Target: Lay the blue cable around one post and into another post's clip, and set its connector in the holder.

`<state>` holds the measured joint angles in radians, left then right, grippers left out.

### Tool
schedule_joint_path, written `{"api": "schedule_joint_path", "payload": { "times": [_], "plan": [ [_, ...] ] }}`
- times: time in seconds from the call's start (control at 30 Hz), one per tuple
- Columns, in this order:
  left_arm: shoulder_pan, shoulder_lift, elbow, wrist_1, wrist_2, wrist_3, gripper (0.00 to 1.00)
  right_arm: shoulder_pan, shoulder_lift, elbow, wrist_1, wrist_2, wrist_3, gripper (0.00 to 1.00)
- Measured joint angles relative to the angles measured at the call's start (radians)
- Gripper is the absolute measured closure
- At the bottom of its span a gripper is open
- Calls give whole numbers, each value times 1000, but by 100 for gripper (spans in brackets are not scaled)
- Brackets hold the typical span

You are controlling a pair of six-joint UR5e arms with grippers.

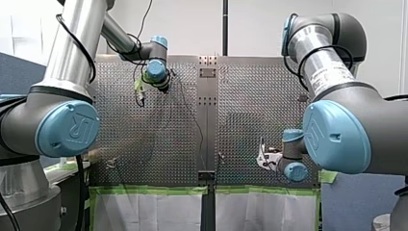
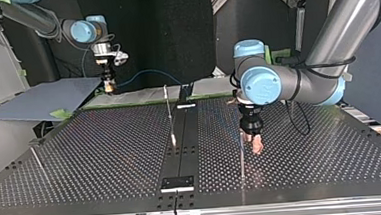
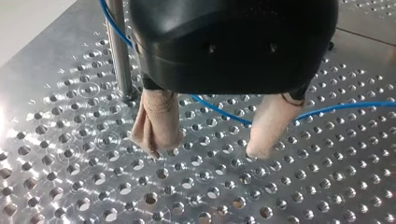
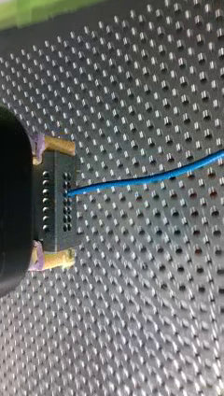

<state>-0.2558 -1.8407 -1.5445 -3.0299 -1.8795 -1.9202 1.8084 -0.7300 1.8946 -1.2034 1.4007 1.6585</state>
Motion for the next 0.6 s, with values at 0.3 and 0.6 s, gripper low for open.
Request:
{"api": "schedule_joint_path", "payload": {
  "times": [0.3, 0.6],
  "plan": [
    [0, 0, 0, -4, 4, -60, 0, 3, -52, 0, 10, 0, 0, 100],
    [5, 5, -3, -65, -47, -149, 0, 3, -53, -1, 11, 0, 0, 100]
  ]
}}
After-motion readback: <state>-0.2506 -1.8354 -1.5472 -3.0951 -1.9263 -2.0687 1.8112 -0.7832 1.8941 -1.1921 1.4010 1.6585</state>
